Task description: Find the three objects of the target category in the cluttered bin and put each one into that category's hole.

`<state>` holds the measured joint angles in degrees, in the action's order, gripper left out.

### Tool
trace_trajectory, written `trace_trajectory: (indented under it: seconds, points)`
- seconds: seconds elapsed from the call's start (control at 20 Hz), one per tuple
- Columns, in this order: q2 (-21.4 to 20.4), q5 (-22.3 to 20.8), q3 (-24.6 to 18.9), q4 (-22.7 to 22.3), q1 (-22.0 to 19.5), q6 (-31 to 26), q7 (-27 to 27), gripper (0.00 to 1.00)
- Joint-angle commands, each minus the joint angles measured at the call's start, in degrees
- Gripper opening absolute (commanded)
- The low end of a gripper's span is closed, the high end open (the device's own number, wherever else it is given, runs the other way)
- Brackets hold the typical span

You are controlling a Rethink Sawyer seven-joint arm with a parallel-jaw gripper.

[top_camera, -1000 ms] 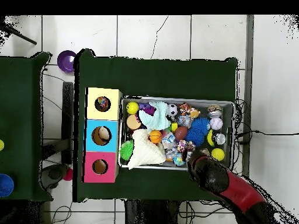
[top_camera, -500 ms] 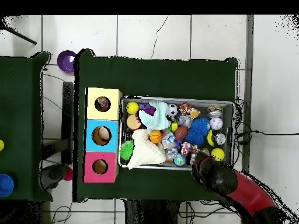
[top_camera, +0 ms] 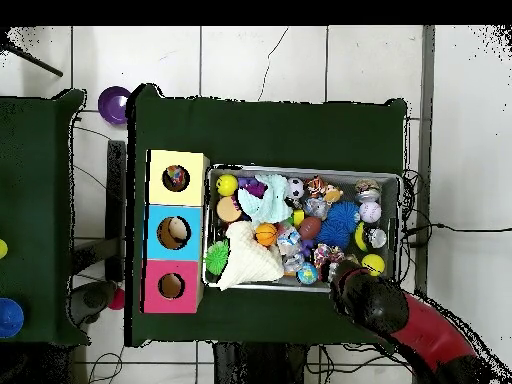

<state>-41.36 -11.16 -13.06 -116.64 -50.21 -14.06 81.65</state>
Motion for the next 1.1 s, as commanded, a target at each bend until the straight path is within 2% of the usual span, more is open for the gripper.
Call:
trace_trajectory:
  seconds: [0.05,0.8,1.1]
  points:
    - [-1.62,1.66,-2.47,-1.62,1.13,-4.23,7.51,0.0]
    - [0.71,1.24,-2.65,-1.6,0.93,-0.61,8.52,0.0]
    - [-0.45,2.81,-3.57,-2.43,1.33,-1.28,9.69,0.0]
